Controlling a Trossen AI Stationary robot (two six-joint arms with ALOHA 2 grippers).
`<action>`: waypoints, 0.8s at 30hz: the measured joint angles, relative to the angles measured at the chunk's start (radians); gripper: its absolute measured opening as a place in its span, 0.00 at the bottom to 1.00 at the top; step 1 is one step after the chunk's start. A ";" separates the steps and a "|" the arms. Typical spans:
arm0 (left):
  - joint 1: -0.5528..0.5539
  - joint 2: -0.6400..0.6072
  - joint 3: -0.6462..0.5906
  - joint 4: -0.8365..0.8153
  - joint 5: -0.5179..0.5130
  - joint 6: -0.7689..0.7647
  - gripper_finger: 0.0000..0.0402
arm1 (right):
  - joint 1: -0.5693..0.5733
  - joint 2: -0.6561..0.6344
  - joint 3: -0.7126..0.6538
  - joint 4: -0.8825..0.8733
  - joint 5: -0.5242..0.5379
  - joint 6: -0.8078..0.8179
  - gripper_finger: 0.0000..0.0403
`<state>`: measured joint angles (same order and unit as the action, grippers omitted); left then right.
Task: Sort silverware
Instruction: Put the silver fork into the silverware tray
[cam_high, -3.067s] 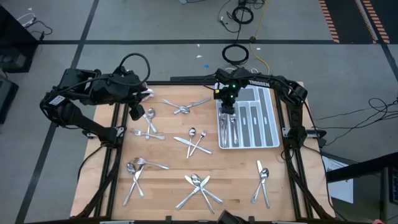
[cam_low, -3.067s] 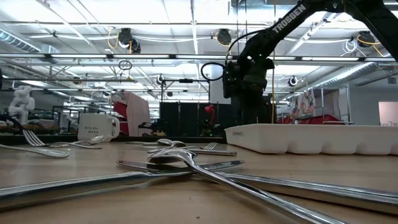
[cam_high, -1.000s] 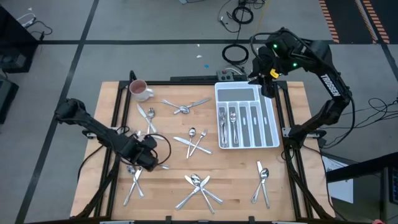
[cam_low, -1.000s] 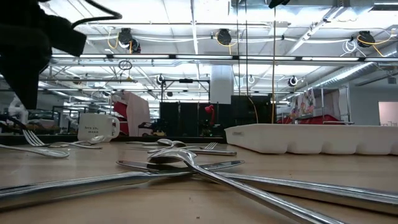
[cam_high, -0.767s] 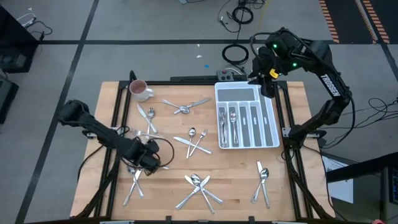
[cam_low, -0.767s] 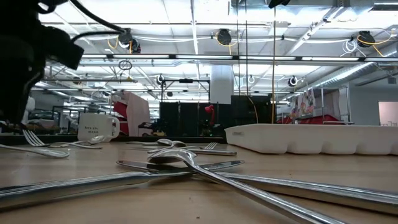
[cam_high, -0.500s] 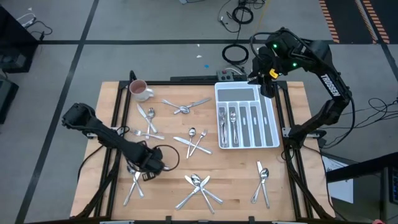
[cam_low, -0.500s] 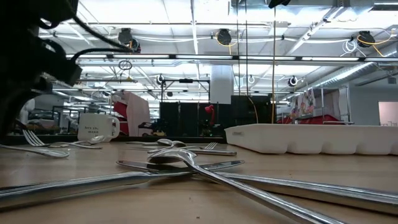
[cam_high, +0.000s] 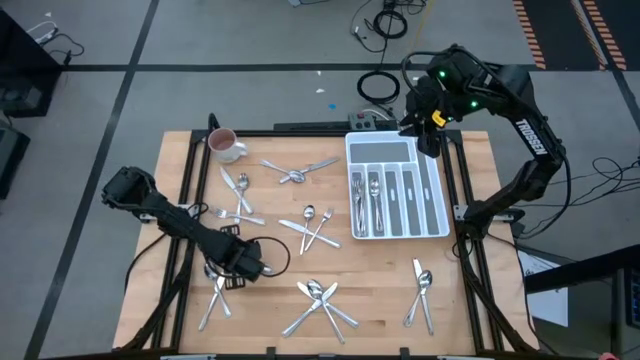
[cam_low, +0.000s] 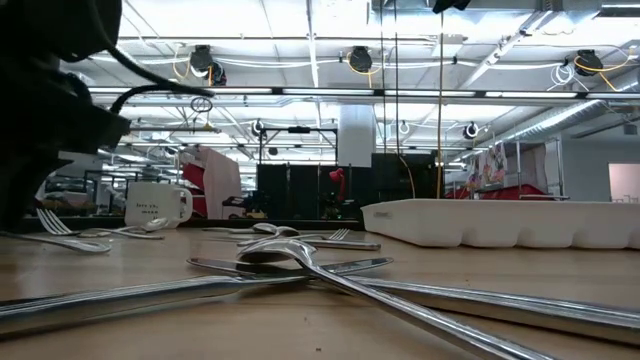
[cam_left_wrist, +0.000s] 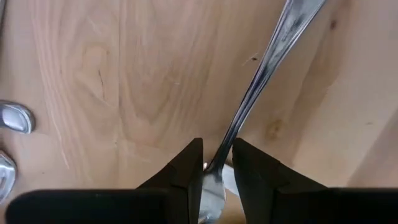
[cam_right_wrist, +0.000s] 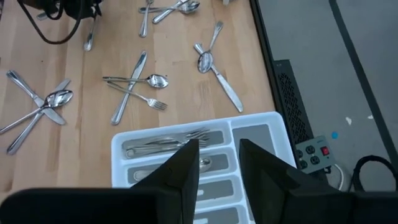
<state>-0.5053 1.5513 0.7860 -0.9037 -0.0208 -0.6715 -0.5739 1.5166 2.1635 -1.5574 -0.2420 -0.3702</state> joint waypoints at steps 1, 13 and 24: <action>0.000 0.000 -0.010 0.013 0.000 0.014 0.23 | 0.000 0.000 0.000 -0.006 0.000 0.000 0.27; -0.001 -0.002 -0.034 0.074 -0.011 -0.016 0.02 | 0.000 0.000 0.000 -0.013 0.000 0.018 0.27; 0.015 -0.003 0.108 0.086 -0.258 -0.029 0.02 | -0.007 0.000 0.000 0.034 0.001 -0.017 0.27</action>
<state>-0.4904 1.5485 0.8941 -0.8173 -0.2787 -0.7006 -0.5814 1.5166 2.1635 -1.5230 -0.2415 -0.3874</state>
